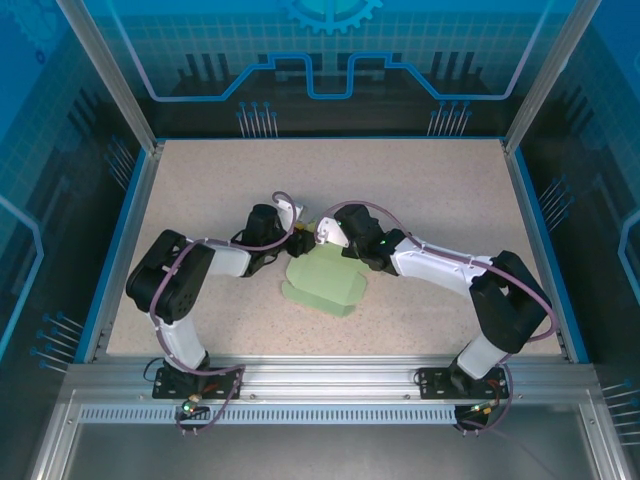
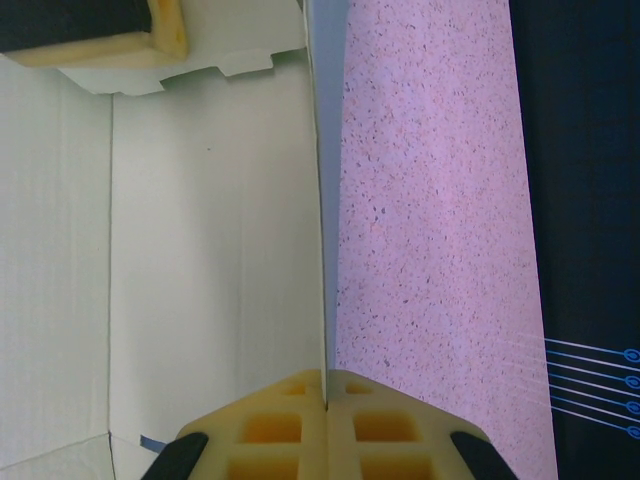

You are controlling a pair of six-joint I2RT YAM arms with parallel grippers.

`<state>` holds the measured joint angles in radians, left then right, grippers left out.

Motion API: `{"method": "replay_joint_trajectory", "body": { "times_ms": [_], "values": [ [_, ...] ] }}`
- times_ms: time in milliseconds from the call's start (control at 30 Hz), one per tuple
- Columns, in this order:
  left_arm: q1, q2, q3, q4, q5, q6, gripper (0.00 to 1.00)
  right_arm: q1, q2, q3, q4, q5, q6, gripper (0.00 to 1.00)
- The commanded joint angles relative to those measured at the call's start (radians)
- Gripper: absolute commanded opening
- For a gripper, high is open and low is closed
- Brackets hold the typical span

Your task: Fold the paper box

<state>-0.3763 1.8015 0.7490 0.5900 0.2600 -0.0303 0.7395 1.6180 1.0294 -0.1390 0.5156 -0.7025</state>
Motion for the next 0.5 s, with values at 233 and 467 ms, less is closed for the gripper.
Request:
{"method": "replay_joint_trajectory", "body": {
  "times_ms": [233,467],
  "values": [
    [-0.047,0.017,0.006,0.055,-0.218,-0.064,0.32,0.053,0.015,-0.003,0.023,0.07,0.059,0.0],
    [-0.059,0.035,-0.027,0.158,-0.213,-0.104,0.23,0.1,0.033,-0.081,0.169,0.185,0.008,0.02]
  ]
}}
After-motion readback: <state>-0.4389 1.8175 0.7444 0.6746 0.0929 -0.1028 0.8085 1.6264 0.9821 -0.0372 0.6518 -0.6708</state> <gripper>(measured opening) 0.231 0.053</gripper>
